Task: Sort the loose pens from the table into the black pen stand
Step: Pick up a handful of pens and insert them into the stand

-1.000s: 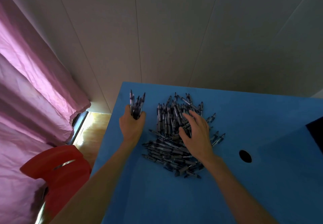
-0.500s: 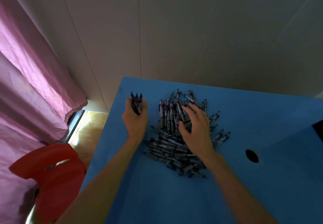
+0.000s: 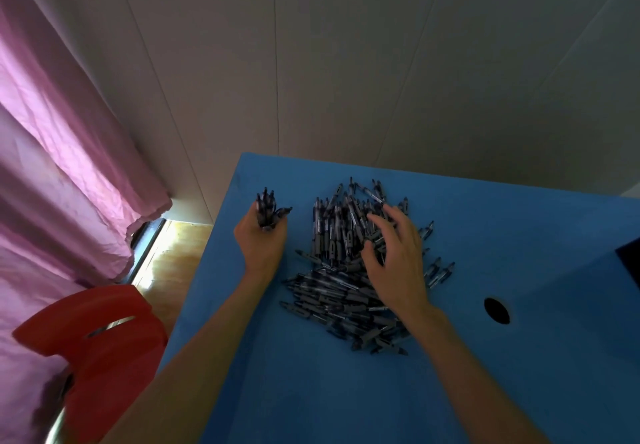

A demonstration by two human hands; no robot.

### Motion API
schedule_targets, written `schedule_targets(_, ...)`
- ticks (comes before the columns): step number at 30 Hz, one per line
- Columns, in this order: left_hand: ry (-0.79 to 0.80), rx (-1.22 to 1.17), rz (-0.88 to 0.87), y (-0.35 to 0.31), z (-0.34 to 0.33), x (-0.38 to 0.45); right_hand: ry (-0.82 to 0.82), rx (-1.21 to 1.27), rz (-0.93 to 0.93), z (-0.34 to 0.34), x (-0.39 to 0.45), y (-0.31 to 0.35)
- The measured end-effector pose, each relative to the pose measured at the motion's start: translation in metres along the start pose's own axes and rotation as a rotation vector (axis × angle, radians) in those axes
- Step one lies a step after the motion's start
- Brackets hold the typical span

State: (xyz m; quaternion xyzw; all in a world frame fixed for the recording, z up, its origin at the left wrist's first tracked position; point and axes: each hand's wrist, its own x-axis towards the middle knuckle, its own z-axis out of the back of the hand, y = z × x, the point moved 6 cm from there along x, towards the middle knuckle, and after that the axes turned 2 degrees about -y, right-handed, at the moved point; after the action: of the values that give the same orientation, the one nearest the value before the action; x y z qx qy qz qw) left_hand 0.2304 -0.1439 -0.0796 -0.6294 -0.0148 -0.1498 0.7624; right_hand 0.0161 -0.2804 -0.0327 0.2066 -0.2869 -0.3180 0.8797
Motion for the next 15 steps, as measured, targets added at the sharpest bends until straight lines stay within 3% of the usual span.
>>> schedule_targets(4,-0.042,-0.017,0.058,0.001,0.002,0.005,-0.003,0.006,0.010,0.001,0.006,0.005)
schedule_targets(15,0.058,0.064,0.131,-0.023,0.005,0.004,0.030,-0.005,0.008,0.007,0.008,0.010)
